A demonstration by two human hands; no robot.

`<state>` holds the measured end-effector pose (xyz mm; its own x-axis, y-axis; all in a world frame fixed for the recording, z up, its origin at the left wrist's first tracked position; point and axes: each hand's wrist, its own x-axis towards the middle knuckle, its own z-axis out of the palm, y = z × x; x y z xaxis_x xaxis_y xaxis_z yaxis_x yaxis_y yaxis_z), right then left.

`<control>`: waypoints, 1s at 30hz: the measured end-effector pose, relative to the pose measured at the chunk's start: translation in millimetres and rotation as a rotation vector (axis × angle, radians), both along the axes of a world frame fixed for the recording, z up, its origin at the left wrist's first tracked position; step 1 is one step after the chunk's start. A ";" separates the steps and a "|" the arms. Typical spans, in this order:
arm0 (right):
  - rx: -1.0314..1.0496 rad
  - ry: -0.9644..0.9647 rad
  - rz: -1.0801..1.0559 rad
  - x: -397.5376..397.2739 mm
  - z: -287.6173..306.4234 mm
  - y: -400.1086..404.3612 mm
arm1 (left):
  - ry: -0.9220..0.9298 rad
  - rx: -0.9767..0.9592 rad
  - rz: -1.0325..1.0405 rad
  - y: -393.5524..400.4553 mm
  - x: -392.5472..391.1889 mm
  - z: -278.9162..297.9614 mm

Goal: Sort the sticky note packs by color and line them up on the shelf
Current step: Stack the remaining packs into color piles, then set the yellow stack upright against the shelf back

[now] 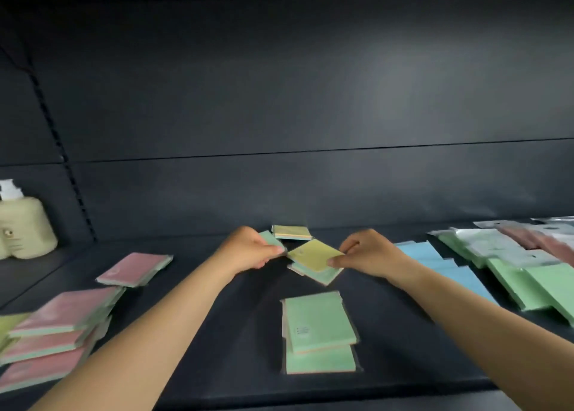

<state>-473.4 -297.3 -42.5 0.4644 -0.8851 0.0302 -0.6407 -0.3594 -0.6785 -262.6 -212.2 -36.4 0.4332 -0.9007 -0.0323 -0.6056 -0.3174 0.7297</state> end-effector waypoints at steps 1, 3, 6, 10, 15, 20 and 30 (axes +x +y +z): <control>-0.010 0.025 0.000 6.9 -0.7 -5.9 | -0.061 -0.045 0.024 -10.0 5.7 -0.1; 0.021 0.092 0.024 19.1 -2.3 -15.5 | -0.152 -0.076 0.052 -30.5 15.1 1.4; 0.093 0.212 0.089 33.8 -4.9 -28.7 | -0.168 -0.014 0.061 -62.2 25.5 0.9; 0.145 0.293 0.121 46.4 -4.7 -45.1 | -0.031 0.103 0.073 -96.0 37.5 -3.8; 0.203 0.296 0.131 47.1 -1.0 -59.5 | 0.038 0.190 0.097 -120.7 45.8 -7.0; 0.215 0.223 0.125 45.7 1.2 -61.0 | -0.010 0.266 0.106 -129.8 46.6 -5.2; 0.280 -0.085 0.003 21.5 5.8 -66.9 | 0.116 0.159 0.087 -136.4 47.9 -10.6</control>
<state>-451.9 -364.2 -36.7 0.4733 -0.8631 -0.1763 -0.5765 -0.1522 -0.8028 -214.8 -348.6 -47.0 0.4942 -0.8396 -0.2254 -0.4856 -0.4817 0.7295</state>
